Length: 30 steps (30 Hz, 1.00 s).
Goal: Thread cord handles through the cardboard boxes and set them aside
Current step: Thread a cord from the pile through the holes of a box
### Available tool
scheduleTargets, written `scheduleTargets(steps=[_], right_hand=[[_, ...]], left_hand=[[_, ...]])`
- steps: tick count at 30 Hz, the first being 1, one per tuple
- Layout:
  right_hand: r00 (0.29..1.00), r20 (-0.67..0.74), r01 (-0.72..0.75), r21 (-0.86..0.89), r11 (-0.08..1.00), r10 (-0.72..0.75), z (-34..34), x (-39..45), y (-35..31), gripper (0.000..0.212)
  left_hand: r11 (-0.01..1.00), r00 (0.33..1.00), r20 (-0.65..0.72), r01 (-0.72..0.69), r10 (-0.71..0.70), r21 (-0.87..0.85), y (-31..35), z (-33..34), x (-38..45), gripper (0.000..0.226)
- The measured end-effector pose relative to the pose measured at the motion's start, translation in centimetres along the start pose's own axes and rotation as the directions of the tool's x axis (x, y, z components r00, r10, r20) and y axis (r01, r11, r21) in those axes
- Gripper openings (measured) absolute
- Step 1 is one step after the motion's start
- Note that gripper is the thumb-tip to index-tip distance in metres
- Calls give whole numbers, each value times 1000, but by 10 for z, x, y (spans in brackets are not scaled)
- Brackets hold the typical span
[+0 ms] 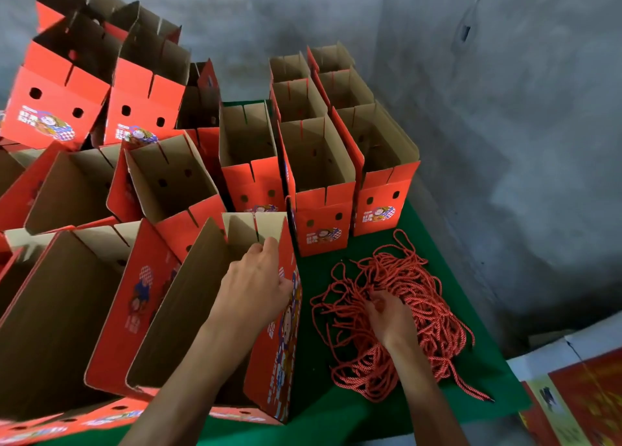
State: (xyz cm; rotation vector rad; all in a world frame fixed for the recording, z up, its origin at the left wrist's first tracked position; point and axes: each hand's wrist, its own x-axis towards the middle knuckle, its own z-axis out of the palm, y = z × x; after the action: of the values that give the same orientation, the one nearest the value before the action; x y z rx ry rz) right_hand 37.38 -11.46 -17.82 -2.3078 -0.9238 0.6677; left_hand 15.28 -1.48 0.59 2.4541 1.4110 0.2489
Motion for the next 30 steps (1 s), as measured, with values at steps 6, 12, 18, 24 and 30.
scheduleTargets(steps=[6, 12, 18, 24, 30], right_hand=[[969, -106, 204, -172, 964, -224, 29, -10, -7, 10], [986, 159, 115, -413, 904, -53, 81, -6, -26, 30], [976, 216, 103, -434, 895, -7, 99, 3, -29, 26], [981, 188, 118, -396, 911, -45, 102, 0, -21, 24], [965, 262, 94, -273, 957, -21, 95, 4, -23, 16]], left_hand=[[973, 986, 130, 125, -101, -194, -7, 13, 13, 27], [771, 886, 441, 378, -141, -513, -30, 18, 26, 10], [476, 784, 581, 606, -219, -637, -66, 19, 28, 19], [300, 699, 679, 712, -224, -634, -105, 34, 38, 59], [249, 726, 654, 687, -213, -683, -150, 58, 53, 48]])
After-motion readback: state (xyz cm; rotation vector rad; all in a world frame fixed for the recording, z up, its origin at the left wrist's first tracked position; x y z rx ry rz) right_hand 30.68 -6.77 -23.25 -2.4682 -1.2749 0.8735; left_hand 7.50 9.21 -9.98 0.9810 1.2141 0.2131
